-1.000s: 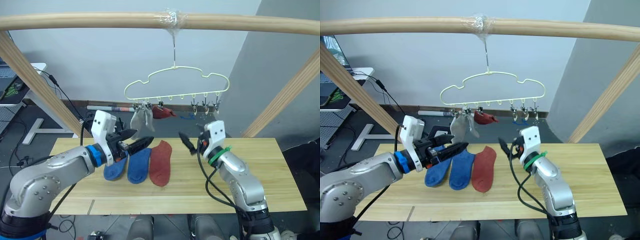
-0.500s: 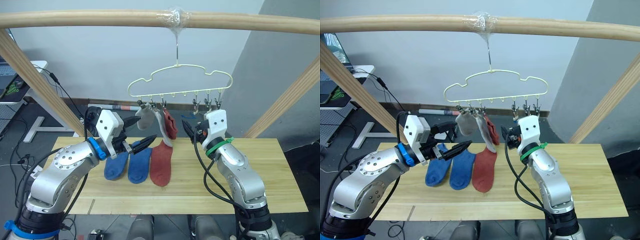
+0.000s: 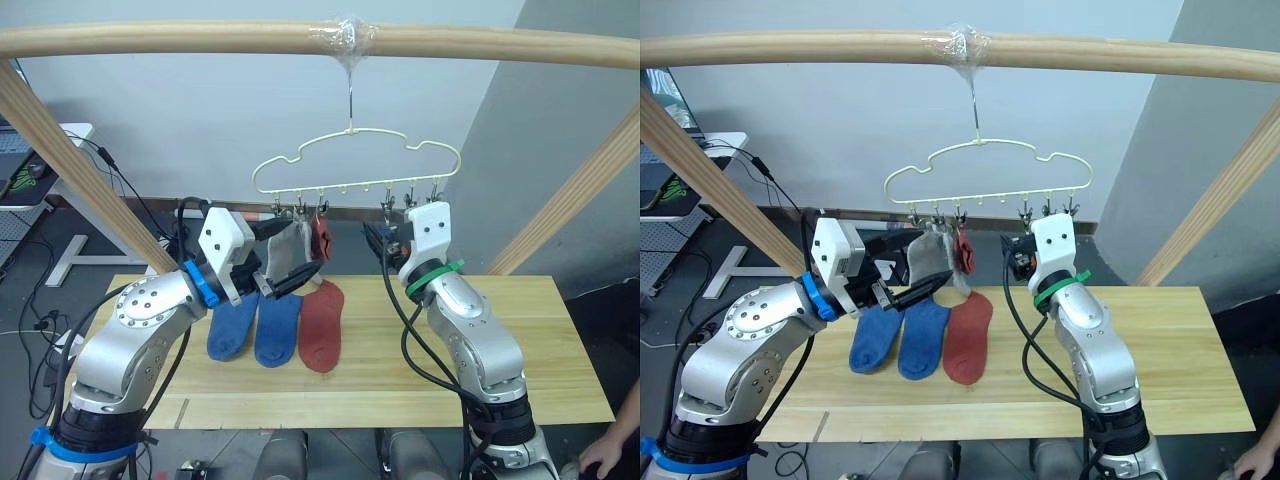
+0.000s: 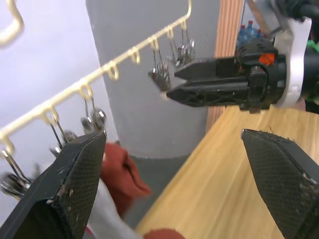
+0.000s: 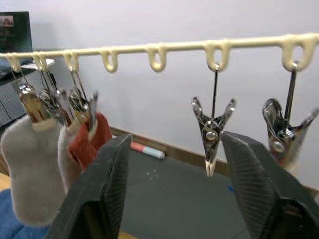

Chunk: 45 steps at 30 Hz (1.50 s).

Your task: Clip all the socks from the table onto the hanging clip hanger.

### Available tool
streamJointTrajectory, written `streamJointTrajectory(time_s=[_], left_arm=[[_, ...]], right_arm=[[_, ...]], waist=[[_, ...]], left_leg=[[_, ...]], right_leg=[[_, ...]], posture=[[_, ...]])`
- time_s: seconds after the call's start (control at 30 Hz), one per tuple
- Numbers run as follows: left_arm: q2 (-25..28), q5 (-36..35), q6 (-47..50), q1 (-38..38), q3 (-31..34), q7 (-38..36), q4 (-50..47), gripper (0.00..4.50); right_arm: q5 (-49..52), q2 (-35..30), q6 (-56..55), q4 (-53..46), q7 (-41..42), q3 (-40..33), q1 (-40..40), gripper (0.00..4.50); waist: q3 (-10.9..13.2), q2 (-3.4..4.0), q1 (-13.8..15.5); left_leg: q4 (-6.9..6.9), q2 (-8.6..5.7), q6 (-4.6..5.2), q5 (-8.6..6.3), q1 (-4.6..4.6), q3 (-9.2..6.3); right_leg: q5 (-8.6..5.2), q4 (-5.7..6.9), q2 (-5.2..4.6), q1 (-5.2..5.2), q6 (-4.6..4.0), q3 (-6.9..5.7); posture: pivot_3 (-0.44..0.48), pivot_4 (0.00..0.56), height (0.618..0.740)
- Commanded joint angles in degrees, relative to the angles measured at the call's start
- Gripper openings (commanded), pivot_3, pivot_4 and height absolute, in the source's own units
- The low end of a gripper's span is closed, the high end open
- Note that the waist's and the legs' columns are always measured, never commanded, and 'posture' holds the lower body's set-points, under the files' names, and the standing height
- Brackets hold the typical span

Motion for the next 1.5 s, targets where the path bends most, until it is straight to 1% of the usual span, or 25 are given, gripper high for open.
streamJointTrajectory(time_s=[0.03, 0.27, 0.5, 0.77, 1.17, 1.33, 1.5], left_arm=[[-0.4, 0.1, 0.2, -0.9, 1.4, 0.6, -2.3, 4.50], [-1.1, -0.1, 1.3, -1.4, 1.4, 1.5, -2.4, 4.50], [-2.0, -0.3, 1.0, -3.6, 1.8, 2.2, -3.9, 4.50], [-2.6, -0.5, 1.8, -4.6, 1.8, 2.6, -4.5, 4.50], [-3.4, -0.8, 2.1, -4.9, 2.0, 3.2, -5.4, 4.50], [-4.1, -2.4, 4.6, -3.3, 3.1, 5.2, -6.1, 4.50], [-4.3, -2.5, 5.7, -3.0, 3.2, 6.0, -6.8, 4.50]], right_arm=[[-0.5, 0.2, 0.2, -0.9, -0.7, -0.1, -1.0, 2.19], [-0.5, 0.6, 0.7, 0.9, -1.1, -0.4, -2.0, 2.19], [-0.5, 2.1, 2.8, 2.6, -3.2, -1.1, -3.9, 2.19], [-1.3, 2.8, 2.0, 5.2, -4.5, -0.6, -6.7, 2.19], [-3.0, 2.8, 1.4, 7.5, -5.5, -1.3, -8.0, 2.19], [-3.1, 2.1, 1.8, 6.7, -5.5, -1.5, -6.6, 2.19], [-3.5, 1.8, 2.3, 5.8, -5.7, -2.0, -5.7, 2.19]], waist=[[0.0, 0.00, 0.0], [0.0, 0.00, -0.1], [0.0, 0.00, -0.1], [0.0, 0.00, -0.2], [0.0, 0.00, -0.1], [0.0, 0.00, -0.1], [0.0, 0.00, -0.1]], left_leg=[[0.02, 0.00, 0.00, 0.00, 0.00, 0.00], [0.06, 0.00, 0.01, 0.01, 0.10, -0.01], [0.11, -0.01, 0.01, 0.03, 0.10, -0.03], [0.11, -0.01, 0.02, 0.04, 0.12, -0.03], [0.12, -0.01, 0.02, 0.04, 0.12, -0.03], [0.12, -0.01, 0.03, 0.04, 0.12, -0.04], [0.12, -0.01, 0.03, 0.04, 0.12, -0.04]], right_leg=[[0.00, 0.06, 0.00, -0.01, 0.00, 0.00], [-0.02, 0.32, 0.01, -0.03, -0.03, 0.00], [-0.02, 0.41, 0.02, -0.03, -0.03, -0.01], [-0.02, 0.44, 0.02, -0.04, -0.03, -0.01], [-0.01, 0.45, 0.03, -0.03, -0.04, -0.01], [-0.01, 0.46, 0.03, -0.03, -0.04, -0.01], [-0.01, 0.46, 0.02, -0.03, -0.04, -0.01]], posture=[[0.107, 0.174, 0.740], [0.107, 0.174, 0.740], [0.114, 0.181, 0.740], [0.115, 0.185, 0.740], [0.117, 0.187, 0.740], [0.116, 0.190, 0.740], [0.116, 0.190, 0.740]])
